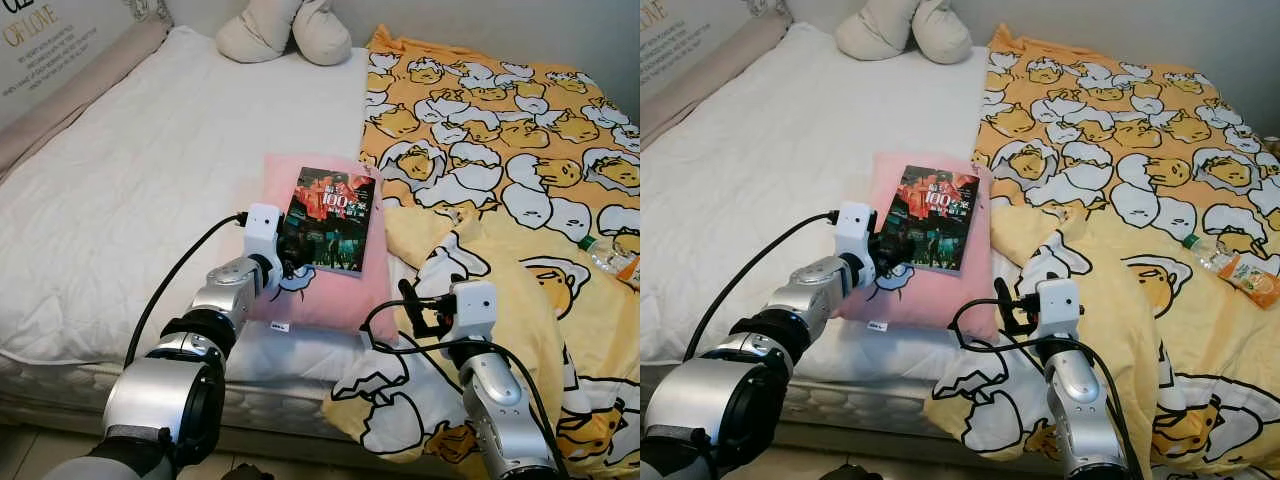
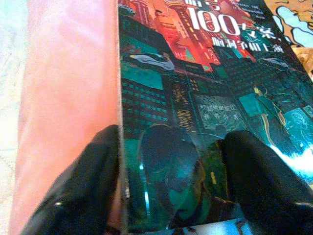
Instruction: Clean up the room
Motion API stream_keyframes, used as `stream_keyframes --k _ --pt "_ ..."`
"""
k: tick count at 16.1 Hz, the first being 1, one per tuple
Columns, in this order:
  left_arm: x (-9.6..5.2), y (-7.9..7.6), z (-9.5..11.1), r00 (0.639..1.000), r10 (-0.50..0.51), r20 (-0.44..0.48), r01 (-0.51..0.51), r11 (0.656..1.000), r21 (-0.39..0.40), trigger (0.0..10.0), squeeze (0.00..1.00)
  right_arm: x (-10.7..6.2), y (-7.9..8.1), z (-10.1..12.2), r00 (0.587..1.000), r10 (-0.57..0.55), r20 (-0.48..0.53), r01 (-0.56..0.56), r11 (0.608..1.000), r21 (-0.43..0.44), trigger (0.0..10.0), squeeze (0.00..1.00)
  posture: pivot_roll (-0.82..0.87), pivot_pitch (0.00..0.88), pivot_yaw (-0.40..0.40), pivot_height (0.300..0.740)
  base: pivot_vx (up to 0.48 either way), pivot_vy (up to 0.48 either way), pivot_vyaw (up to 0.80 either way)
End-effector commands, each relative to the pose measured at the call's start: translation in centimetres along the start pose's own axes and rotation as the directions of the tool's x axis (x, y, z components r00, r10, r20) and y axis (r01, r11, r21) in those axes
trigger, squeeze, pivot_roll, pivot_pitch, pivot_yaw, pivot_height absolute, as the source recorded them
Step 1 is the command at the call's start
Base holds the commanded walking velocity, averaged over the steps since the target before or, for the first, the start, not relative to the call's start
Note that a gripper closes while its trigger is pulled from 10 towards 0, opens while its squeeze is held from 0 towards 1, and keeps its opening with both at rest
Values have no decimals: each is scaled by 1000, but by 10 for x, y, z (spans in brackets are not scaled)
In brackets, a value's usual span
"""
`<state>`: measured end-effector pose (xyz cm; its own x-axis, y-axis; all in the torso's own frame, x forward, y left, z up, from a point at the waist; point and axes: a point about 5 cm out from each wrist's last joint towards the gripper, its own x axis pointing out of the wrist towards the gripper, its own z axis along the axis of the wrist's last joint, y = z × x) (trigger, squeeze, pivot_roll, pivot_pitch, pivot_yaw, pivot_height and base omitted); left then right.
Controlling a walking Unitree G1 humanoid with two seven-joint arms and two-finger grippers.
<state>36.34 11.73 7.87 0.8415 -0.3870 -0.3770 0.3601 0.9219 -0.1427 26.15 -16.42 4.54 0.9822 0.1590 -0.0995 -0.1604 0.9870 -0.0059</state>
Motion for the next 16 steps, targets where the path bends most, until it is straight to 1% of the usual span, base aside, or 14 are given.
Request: stream_keyframes --k 1,5,6,7,8,11,13,14,15,16 --pt "0 -2 -10 999 0 -46 0 1000 7 0 0 2 -1 5 1000 -3 16 3 1000 -3 10000 0 -145 0 -4 740 0 0 0" --pt "-2 2 -11 1000 3 -25 -4 999 -45 0 0 3 -1 4 1000 -2 12 2 1000 -2 10000 0 -144 0 -2 740 0 0 0" --pt "-3 4 -11 1000 7 -26 -8 1000 -30 0 0 3 0 4 1000 0 12 0 1000 -1 10000 0 -144 0 -2 740 0 0 0" --pt "-4 6 -12 999 24 -31 -24 1000 11 0 0 3 0 4 1000 1 12 -1 1000 -1 10000 0 -144 0 -2 740 0 0 0" --pt "-4 7 -12 999 32 -32 -31 999 33 0 0 3 0 4 1000 1 11 -1 1000 -1 10000 0 -145 0 -1 740 0 0 0" --pt "-5 8 -9 1000 28 -8 -27 999 20 0 0 3 -1 4 1000 0 10 0 1000 -4 10000 0 -143 0 -2 740 0 0 0" --pt "-5 9 -10 1000 24 1 -24 999 34 0 0 4 -1 4 1000 1 9 -1 1000 -6 10000 0 -143 0 -2 740 0 0 0" --pt "-6 11 -2 999 14 50 -14 1000 2 0 0 4 -1 3 1000 2 7 -2 1000 -6 10000 0 -138 0 -6 740 0 0 0" --pt "-6 14 4 997 15 81 -13 1000 -21 0 0 4 -1 4 1000 2 7 -2 1000 -6 10000 0 -138 0 -6 740 0 0 0" --pt "-8 20 18 989 18 146 -9 998 -61 0 0 4 -1 4 1000 1 9 -1 1000 -6 10000 0 -137 0 -8 740 0 0 0"
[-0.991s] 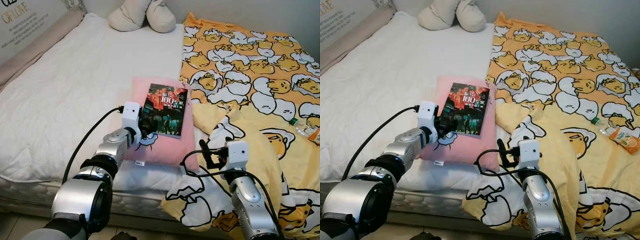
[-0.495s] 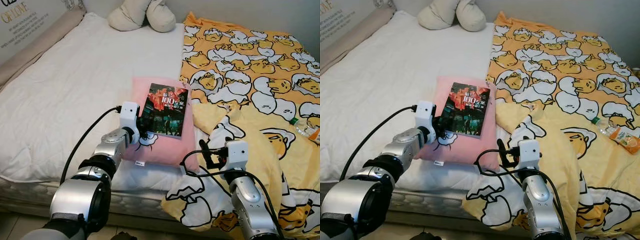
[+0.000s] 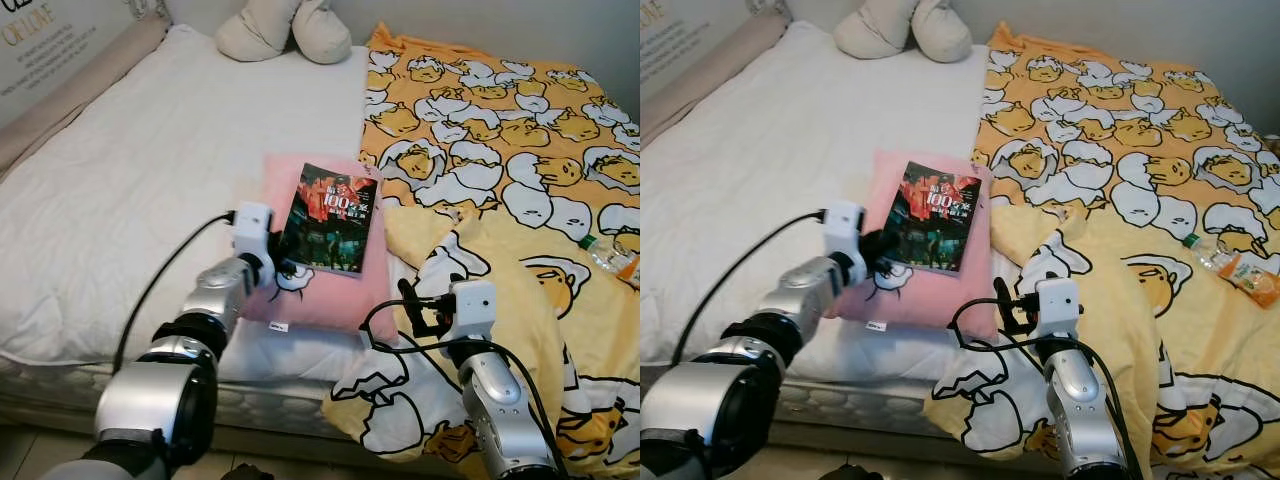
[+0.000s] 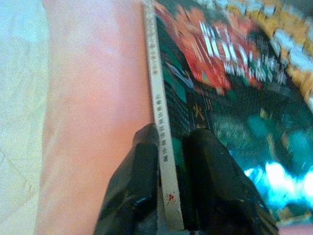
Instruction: Clean up the room
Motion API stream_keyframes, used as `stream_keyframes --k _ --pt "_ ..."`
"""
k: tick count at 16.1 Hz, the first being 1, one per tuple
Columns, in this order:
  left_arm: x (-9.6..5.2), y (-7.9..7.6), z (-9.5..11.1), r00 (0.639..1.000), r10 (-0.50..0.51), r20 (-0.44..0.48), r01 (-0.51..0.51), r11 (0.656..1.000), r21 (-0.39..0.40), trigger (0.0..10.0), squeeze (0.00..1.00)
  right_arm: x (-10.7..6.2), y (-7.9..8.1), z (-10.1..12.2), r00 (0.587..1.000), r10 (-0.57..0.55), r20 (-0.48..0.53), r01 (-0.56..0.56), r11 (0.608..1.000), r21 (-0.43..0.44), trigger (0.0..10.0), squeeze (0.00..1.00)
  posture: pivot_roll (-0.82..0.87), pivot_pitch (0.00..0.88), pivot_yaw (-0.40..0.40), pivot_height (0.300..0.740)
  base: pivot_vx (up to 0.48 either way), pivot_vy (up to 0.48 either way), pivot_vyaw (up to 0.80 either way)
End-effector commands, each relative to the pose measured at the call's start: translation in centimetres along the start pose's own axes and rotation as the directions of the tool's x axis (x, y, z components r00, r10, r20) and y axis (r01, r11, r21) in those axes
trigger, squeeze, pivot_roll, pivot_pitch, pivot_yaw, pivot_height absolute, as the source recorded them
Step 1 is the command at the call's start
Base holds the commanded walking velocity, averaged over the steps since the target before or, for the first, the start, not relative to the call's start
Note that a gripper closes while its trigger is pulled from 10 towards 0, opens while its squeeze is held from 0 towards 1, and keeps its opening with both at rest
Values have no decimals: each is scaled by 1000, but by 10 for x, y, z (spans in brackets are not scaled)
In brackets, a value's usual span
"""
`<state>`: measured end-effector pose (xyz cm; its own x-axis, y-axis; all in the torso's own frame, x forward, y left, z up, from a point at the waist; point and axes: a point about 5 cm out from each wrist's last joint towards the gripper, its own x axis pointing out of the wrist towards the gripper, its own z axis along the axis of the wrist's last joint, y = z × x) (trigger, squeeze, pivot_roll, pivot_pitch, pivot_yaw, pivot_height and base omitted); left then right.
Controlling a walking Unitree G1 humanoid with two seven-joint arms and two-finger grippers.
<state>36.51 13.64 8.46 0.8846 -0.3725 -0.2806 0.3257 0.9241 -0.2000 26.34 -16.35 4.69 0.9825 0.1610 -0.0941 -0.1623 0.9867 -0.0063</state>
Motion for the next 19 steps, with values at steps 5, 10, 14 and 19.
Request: stream_keyframes --k 5,10,14,19 --pt "-9 20 58 971 -14 239 9 1000 20 0 0 2 0 3 1000 -4 8 4 1000 -1 10000 0 -135 0 1 740 0 0 0" --pt "-47 57 93 886 73 457 -126 988 87 0 0 1 -3 4 1000 -13 12 13 1000 -3 10000 0 -127 0 0 740 0 0 0" --pt "-48 61 75 902 128 411 -194 973 124 10000 0 6 0 6 1000 0 14 1 1000 -5 10000 0 -108 0 -12 740 -61 315 0" --pt "-41 51 61 926 119 358 -188 968 165 10000 0 8 -1 7 1000 1 16 -1 1000 -8 10000 0 -117 0 -9 740 0 462 0"
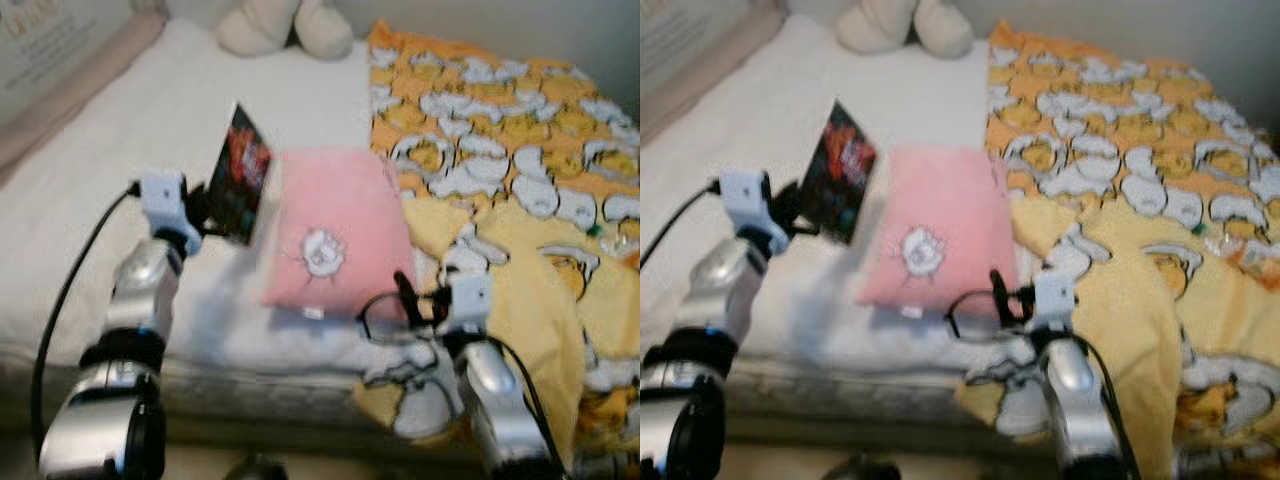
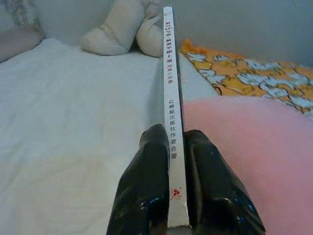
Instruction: Clean up the room
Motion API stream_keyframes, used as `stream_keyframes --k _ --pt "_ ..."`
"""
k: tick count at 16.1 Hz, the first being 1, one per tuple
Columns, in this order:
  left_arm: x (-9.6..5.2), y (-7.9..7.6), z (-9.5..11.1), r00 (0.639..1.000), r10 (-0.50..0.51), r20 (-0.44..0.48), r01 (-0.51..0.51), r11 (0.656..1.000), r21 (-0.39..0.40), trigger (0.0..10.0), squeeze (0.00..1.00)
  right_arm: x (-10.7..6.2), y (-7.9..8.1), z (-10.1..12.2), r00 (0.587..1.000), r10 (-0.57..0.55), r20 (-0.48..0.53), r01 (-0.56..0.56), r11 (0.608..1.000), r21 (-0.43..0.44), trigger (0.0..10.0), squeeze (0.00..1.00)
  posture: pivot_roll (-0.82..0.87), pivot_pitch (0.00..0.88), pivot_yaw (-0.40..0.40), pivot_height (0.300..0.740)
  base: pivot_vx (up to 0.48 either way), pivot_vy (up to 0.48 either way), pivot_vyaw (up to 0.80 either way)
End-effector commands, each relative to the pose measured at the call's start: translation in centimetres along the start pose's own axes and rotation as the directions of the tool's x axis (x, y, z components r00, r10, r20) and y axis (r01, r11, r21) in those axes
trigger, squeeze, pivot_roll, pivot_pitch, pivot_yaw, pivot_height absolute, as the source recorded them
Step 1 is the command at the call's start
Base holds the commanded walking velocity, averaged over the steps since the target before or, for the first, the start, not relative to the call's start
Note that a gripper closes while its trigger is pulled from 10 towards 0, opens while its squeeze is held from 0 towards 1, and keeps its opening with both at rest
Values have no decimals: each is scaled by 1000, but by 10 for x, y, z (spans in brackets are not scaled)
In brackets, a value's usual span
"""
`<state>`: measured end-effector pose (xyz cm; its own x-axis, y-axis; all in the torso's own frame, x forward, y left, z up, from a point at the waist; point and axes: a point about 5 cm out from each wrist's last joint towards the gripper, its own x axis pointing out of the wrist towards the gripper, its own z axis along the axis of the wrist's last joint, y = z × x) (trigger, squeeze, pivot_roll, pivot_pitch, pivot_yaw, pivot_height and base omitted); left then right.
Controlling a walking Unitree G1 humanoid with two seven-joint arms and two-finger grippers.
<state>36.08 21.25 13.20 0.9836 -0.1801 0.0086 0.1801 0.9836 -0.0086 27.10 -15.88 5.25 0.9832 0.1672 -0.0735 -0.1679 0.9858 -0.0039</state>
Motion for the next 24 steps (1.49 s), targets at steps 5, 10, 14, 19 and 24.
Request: stream_keyframes --k 5,10,14,19,24 --pt "12 -14 12 999 -31 36 30 999 23 10000 0 -1 -4 0 1000 -10 -3 10 1000 -7 10000 0 -122 0 -2 740 0 476 0" --pt "11 -11 14 996 33 86 -36 999 34 10000 0 -1 -3 -2 1000 -9 -7 9 1000 -6 10000 0 -121 0 2 740 0 381 0" --pt "12 -8 12 996 61 72 -60 998 -11 10000 0 2 -3 -1 1000 2 -5 -2 1000 -8 10000 0 -116 0 -2 740 348 0 0" --pt "11 -3 9 994 93 61 -92 996 -17 10000 0 2 -3 -1 1000 5 -6 -5 1000 -13 10000 0 -115 0 -5 740 470 0 0" --pt "11 3 9 995 98 34 -98 995 2 10000 0 0 -3 -3 1000 5 -11 -5 1000 -9 10000 0 -122 0 -2 740 141 367 0"
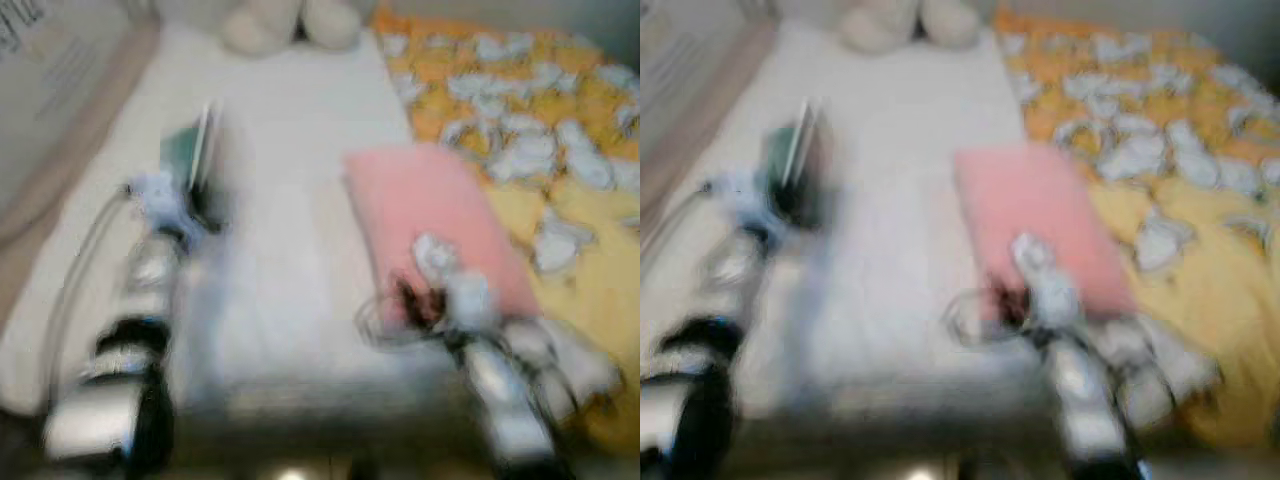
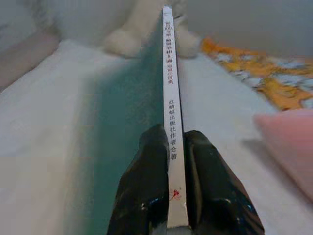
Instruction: Clean up the room
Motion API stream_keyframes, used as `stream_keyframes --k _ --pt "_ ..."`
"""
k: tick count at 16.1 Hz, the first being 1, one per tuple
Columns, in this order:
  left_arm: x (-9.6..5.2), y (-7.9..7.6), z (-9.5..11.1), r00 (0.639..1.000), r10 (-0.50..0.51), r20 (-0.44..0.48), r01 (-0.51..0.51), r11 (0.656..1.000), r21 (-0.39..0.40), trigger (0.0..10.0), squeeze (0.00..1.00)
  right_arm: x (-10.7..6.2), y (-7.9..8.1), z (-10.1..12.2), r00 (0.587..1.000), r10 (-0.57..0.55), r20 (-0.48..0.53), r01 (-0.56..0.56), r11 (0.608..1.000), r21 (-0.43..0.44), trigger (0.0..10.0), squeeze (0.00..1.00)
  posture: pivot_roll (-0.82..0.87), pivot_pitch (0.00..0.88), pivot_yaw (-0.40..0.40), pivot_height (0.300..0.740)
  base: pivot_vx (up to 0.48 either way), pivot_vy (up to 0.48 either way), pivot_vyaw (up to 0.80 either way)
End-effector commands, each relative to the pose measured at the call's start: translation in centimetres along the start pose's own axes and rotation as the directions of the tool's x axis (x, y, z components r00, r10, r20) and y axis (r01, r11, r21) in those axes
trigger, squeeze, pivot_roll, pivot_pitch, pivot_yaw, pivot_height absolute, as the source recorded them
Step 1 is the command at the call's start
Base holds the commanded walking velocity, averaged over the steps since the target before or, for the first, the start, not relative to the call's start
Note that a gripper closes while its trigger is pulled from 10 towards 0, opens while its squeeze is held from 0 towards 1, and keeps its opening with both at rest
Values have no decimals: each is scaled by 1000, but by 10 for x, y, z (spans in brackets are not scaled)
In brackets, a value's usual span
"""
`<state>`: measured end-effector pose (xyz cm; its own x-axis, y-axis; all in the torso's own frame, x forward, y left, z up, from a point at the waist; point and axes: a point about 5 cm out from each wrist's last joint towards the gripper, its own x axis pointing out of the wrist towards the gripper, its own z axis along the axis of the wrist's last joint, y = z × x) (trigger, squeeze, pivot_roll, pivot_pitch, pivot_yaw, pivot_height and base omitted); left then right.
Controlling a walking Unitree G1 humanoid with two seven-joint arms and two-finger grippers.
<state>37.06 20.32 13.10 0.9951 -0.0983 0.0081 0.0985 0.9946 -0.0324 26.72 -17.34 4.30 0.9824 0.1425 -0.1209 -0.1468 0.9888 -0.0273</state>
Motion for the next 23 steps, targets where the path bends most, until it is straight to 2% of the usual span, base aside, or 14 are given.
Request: stream_keyframes --k 1,2,4,6,7,8,11,13,14,16,17,19,21,23 --pt "1 8 11 1000 5 30 -7 998 60 10000 0 4 11 7 999 27 35 -28 1000 12 10000 0 -122 0 -2 740 0 480 0" --pt "3 5 10 1000 -9 15 8 994 111 10000 0 4 10 6 999 27 33 -27 1000 11 10000 0 -124 0 -2 740 0 0 0" --pt "7 3 2 996 -19 -92 27 996 81 10000 0 2 10 5 999 25 25 -25 1000 12 10000 0 -130 0 -8 740 0 0 0" --pt "9 2 -4 990 -23 -142 21 1000 -20 10000 0 -1 9 3 999 30 15 -30 1000 9 10000 0 -142 0 -15 740 0 0 0" --pt "10 -8 -14 981 -80 -175 28 960 -278 10000 0 -12 3 0 999 34 -6 -34 999 -9 10000 0 -184 28 -33 740 0 0 0" --pt "8 -14 -23 972 -99 -212 13 927 -374 10000 0 -19 -1 -1 999 39 -17 -39 999 -20 10000 0 -205 39 -44 740 0 0 0" --pt "-9 -6 -54 940 24 -340 -175 890 -421 10000 0 -36 -8 -3 998 44 -43 -46 998 -48 10000 0 -266 69 -62 740 0 0 0" --pt "-5 -13 -50 951 1 -310 -154 869 -471 10000 0 -40 -10 -3 998 38 -47 -41 998 -53 10000 0 -279 77 -58 740 0 0 0" --pt "-3 -12 -46 959 8 -282 -161 838 -521 10000 0 -43 -10 -4 998 31 -62 -33 998 -46 10000 0 -282 85 -61 740 0 0 0" --pt "-16 13 -57 922 143 -359 -290 870 -398 10000 0 -46 -5 -4 996 50 -76 -53 998 -45 10000 0 -288 90 -55 740 0 0 0" --pt "-23 29 -58 901 221 -373 -356 869 -343 10000 0 -48 -5 -3 995 52 -80 -56 997 -44 10000 0 -286 91 -55 740 0 0 0" --pt "-30 42 -60 883 257 -392 -354 915 -195 10000 0 -49 -5 -4 995 50 -90 -54 998 -41 10000 0 -285 94 -55 740 0 0 0" --pt "-39 66 -57 854 352 -383 -417 904 -99 10000 0 -49 -5 -5 993 58 -104 -62 997 -39 10000 0 -284 94 -59 740 0 0 0" --pt "-40 72 -53 851 353 -388 -377 926 14 10000 0 -49 -4 -6 991 66 -120 -72 997 -41 10000 0 -280 93 -64 740 0 0 0"
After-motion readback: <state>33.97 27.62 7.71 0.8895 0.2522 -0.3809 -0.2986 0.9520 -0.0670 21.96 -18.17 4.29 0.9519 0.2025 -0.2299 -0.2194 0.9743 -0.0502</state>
